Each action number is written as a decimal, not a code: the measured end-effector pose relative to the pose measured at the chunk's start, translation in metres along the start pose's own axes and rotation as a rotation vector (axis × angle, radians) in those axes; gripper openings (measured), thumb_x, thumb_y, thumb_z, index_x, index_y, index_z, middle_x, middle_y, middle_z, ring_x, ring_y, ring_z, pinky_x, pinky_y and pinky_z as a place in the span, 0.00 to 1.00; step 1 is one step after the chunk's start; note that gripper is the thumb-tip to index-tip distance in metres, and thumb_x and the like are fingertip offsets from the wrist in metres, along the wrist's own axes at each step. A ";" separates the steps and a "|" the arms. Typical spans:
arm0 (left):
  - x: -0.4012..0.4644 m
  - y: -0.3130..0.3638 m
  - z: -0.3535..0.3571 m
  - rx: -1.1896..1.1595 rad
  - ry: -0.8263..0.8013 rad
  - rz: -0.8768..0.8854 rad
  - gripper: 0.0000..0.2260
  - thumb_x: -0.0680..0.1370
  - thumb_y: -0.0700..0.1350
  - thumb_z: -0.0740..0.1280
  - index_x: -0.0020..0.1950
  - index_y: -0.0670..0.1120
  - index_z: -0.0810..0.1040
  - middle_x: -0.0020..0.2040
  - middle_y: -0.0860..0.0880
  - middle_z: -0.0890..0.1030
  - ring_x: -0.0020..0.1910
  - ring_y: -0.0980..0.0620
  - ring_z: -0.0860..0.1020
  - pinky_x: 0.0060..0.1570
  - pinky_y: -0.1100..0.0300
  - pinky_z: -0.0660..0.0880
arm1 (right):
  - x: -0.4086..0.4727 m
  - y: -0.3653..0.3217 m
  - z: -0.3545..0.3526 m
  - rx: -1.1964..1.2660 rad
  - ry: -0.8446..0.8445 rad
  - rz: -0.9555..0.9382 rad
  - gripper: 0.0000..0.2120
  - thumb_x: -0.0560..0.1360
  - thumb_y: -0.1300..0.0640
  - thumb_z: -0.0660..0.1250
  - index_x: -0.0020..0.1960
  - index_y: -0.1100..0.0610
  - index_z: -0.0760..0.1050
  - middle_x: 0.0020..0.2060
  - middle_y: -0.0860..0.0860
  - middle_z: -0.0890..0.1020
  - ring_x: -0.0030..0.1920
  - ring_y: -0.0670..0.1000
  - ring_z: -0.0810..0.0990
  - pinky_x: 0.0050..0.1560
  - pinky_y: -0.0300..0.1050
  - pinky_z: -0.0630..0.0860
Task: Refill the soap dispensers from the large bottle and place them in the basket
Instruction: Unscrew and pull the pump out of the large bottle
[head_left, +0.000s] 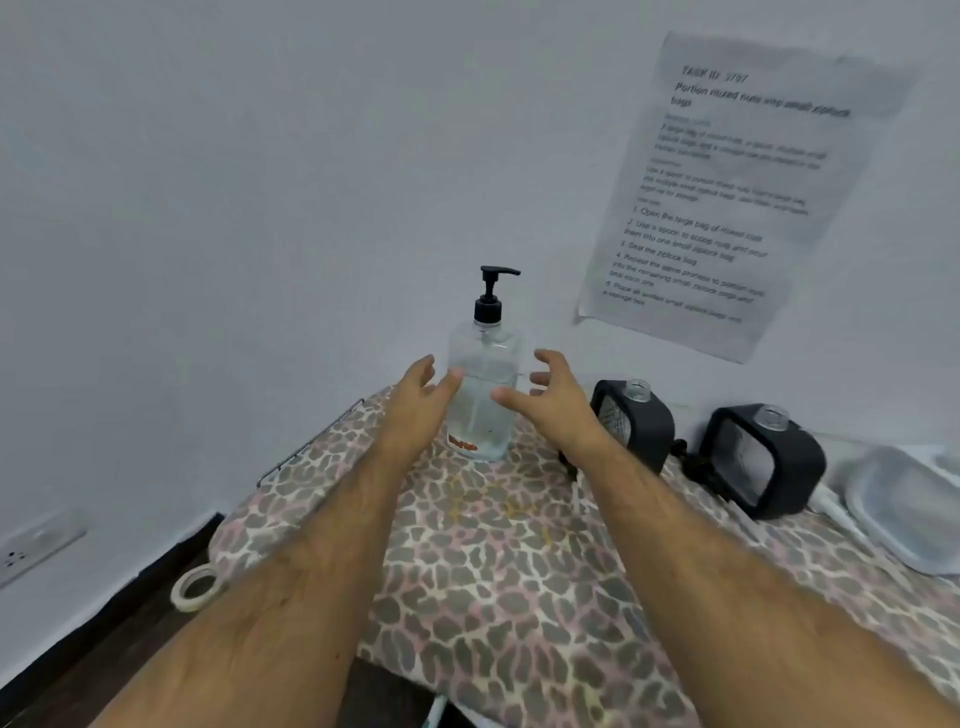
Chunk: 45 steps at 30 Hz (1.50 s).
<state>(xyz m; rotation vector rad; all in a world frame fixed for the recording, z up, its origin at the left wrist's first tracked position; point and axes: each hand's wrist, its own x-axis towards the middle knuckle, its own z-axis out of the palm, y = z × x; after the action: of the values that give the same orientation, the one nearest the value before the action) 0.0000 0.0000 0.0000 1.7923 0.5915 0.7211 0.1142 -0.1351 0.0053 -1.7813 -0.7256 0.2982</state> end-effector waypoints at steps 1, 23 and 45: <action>0.005 -0.001 0.003 -0.044 0.003 0.004 0.28 0.80 0.56 0.62 0.77 0.46 0.62 0.75 0.46 0.66 0.72 0.49 0.68 0.66 0.55 0.67 | 0.007 0.002 0.005 0.037 -0.013 -0.003 0.41 0.71 0.50 0.77 0.77 0.53 0.58 0.66 0.53 0.70 0.66 0.53 0.71 0.65 0.52 0.72; -0.103 0.039 0.052 -0.256 -0.117 0.122 0.10 0.79 0.46 0.67 0.58 0.44 0.81 0.50 0.49 0.85 0.49 0.52 0.84 0.47 0.54 0.82 | -0.100 0.017 -0.060 0.058 0.078 -0.149 0.24 0.67 0.47 0.78 0.59 0.53 0.76 0.52 0.46 0.84 0.53 0.46 0.82 0.56 0.51 0.80; -0.237 0.081 0.166 -0.243 -0.405 0.103 0.22 0.73 0.52 0.73 0.66 0.47 0.77 0.61 0.50 0.81 0.58 0.55 0.80 0.56 0.60 0.78 | -0.263 0.057 -0.201 0.063 0.167 -0.003 0.28 0.65 0.49 0.77 0.63 0.50 0.74 0.55 0.47 0.83 0.55 0.47 0.82 0.59 0.55 0.79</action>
<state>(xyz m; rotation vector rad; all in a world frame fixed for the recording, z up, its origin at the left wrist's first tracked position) -0.0414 -0.2974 -0.0097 1.6850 0.1350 0.4552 0.0359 -0.4604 -0.0214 -1.7223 -0.5942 0.1660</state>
